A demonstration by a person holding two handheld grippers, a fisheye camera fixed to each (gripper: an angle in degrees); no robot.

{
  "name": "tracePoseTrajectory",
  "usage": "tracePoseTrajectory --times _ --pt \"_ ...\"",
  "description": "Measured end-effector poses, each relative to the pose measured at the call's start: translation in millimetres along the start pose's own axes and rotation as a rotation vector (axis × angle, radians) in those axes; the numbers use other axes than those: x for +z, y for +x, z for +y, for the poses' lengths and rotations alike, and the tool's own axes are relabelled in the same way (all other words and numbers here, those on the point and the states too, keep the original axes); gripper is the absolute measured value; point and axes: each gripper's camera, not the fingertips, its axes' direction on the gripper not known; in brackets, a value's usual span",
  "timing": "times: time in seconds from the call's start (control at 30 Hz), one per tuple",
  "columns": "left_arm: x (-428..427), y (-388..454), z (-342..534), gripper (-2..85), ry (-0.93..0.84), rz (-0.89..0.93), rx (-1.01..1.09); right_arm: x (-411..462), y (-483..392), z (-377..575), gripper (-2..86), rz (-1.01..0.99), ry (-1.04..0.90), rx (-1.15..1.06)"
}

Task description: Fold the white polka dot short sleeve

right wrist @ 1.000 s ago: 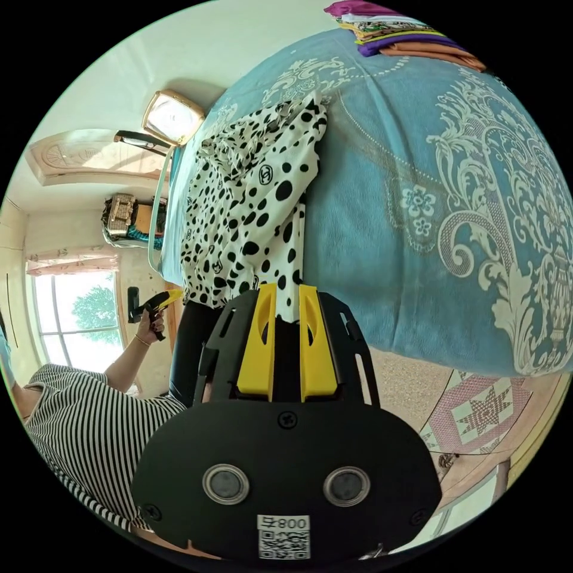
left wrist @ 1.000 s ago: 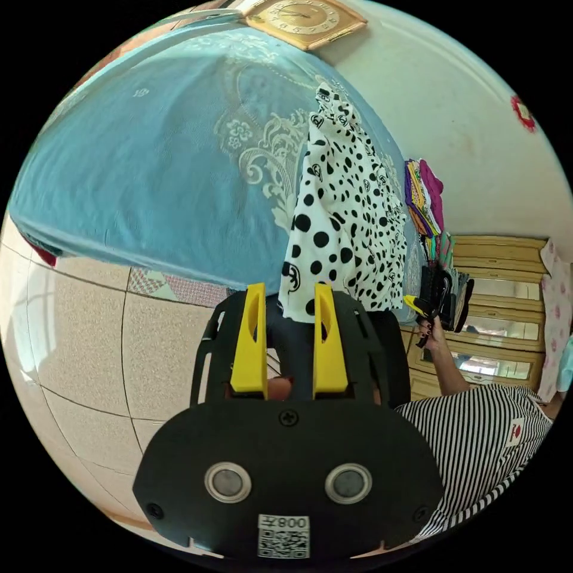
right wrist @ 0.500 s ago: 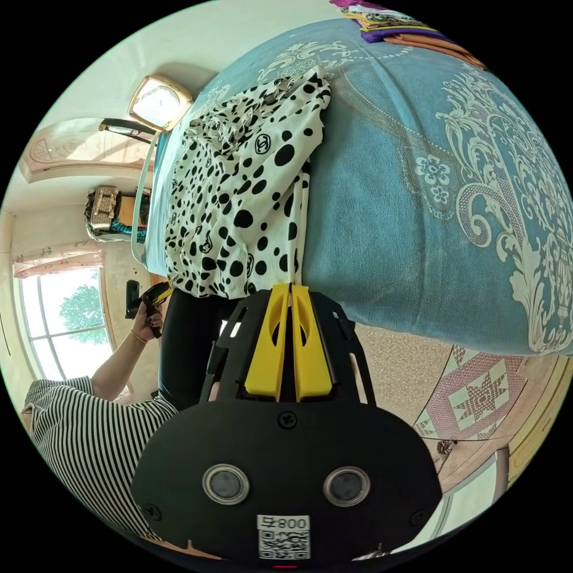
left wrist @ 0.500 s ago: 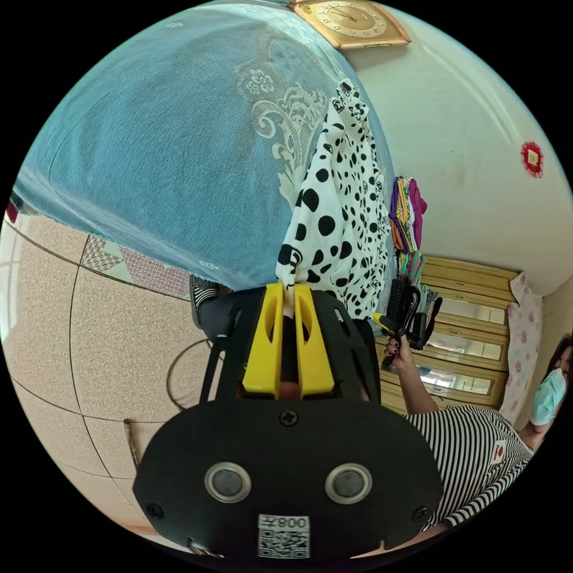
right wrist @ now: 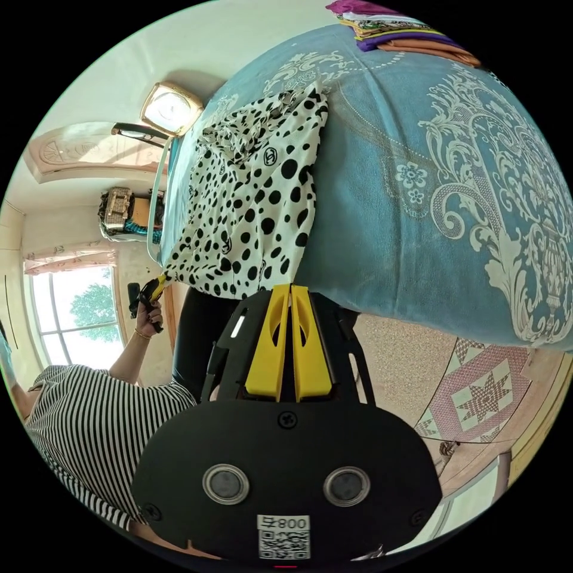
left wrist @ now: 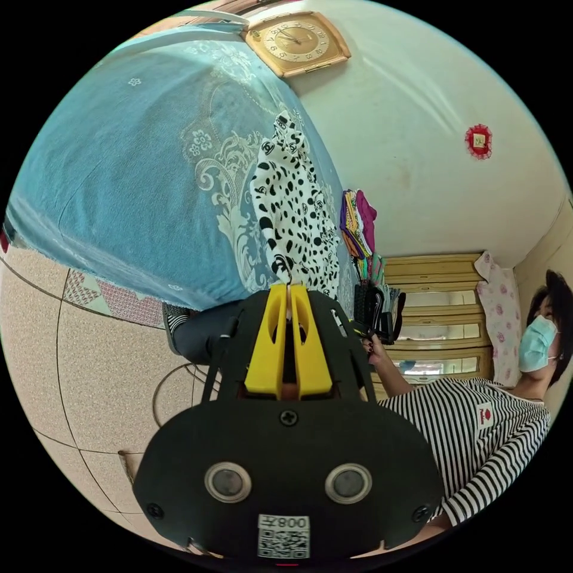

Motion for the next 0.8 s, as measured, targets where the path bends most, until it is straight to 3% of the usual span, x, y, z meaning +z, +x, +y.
tracePoseTrajectory --times 0.17,0.37,0.53,0.63,0.8 --pt "8.8 42.6 -91.3 0.8 0.039 0.006 0.081 -35.5 -32.8 -66.7 0.1 -0.058 0.067 -0.084" --pt "-61.8 258.4 -196.6 0.8 0.252 -0.004 0.543 -213.0 -182.4 -129.4 0.1 0.021 0.417 -0.421" --pt "-122.8 389.9 -161.9 0.8 0.386 -0.052 0.815 -318.0 -270.3 -71.5 0.1 0.112 0.647 -0.603" --pt "-139.3 400.4 -121.4 0.8 0.411 -0.044 0.86 -337.5 -279.9 -23.3 0.0 0.116 0.714 -0.629" --pt "-130.1 361.2 -57.1 0.8 0.311 -0.071 0.817 -297.6 -253.3 45.8 0.1 0.053 0.639 -0.617"
